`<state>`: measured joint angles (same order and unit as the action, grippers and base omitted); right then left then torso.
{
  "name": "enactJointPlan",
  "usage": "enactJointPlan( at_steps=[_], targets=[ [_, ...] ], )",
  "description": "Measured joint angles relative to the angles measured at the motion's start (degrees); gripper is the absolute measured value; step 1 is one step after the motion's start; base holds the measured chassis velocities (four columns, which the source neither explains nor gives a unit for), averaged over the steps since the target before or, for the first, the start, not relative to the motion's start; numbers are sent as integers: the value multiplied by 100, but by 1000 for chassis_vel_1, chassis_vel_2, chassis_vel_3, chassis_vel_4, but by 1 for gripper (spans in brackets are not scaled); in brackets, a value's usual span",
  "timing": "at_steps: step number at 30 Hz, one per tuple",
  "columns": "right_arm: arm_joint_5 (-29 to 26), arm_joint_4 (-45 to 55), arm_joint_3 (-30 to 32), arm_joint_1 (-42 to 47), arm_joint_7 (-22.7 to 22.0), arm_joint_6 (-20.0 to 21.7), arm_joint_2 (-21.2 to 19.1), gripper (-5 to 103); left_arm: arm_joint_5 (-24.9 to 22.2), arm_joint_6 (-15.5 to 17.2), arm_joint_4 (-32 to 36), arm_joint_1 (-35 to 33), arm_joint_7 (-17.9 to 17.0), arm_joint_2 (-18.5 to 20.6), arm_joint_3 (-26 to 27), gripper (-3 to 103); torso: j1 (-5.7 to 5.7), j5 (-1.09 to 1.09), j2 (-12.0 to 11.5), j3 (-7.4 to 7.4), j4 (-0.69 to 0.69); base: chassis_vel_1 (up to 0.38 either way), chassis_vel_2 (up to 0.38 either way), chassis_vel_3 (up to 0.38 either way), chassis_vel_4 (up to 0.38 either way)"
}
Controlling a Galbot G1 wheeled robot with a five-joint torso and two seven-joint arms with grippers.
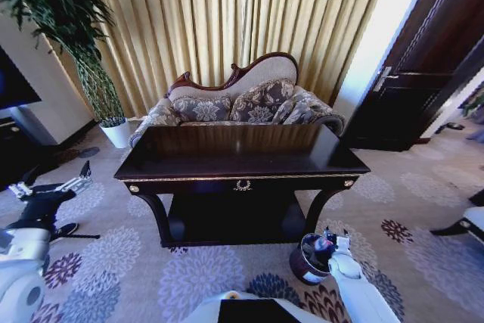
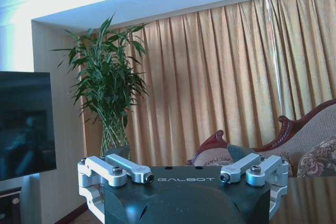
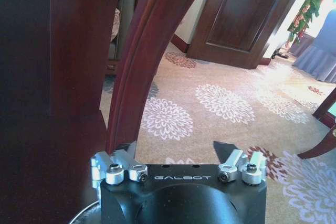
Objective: Move to the front of the table and place the trash on the table into the trash bin.
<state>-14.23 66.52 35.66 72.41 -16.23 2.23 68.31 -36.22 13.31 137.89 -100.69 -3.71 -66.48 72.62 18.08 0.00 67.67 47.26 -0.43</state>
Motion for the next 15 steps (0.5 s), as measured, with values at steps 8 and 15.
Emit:
enactJointPlan(
  at_steps=[8, 15],
  targets=[
    [-139, 131, 43, 81, -9, -1, 13, 100, 4, -5, -3, 34, 4, 28, -51, 100, 0, 0, 0, 0, 0, 0, 0, 0, 0],
    [-225, 125, 67, 94, -10, -1, 48, 100, 4, -25, -48, 32, 9, 45, -45, 100, 0, 0, 0, 0, 1, 0, 0, 0, 0]
  ],
)
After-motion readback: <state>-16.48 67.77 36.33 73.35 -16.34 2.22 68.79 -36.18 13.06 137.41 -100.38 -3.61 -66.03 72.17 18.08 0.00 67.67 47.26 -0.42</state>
